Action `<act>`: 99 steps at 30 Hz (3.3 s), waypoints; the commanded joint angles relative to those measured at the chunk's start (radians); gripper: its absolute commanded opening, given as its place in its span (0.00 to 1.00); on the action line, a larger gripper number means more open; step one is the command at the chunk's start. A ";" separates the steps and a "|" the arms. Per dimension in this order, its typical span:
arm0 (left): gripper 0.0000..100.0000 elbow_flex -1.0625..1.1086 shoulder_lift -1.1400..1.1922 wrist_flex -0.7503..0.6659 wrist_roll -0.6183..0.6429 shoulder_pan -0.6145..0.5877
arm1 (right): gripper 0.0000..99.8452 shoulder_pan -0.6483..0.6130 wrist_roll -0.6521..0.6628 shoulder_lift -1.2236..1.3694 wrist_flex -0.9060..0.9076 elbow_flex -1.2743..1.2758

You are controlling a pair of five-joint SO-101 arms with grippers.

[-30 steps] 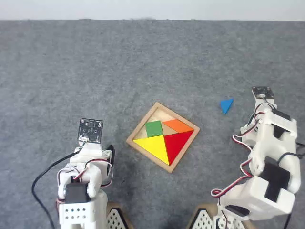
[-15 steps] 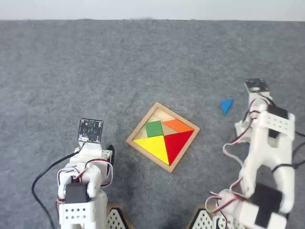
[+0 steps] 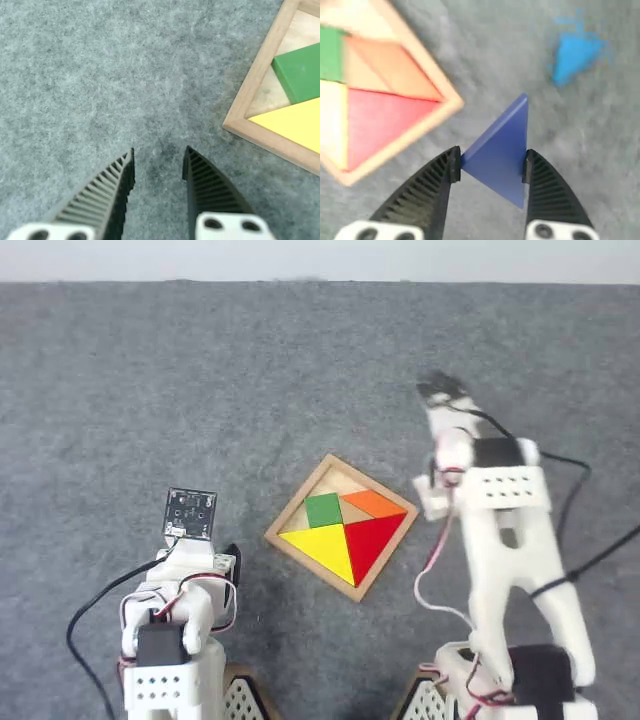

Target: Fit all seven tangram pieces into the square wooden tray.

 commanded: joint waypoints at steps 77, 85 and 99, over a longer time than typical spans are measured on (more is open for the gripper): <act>0.15 -0.008 -0.028 0.009 -0.006 0.002 | 0.14 -0.504 -1.270 0.906 -0.039 -0.990; 0.15 -0.008 -0.028 0.009 -0.006 0.002 | 0.14 -0.443 -1.266 0.914 0.035 -0.988; 0.15 -0.008 -0.028 0.009 -0.006 0.002 | 0.28 -0.493 -1.255 0.909 0.051 -0.988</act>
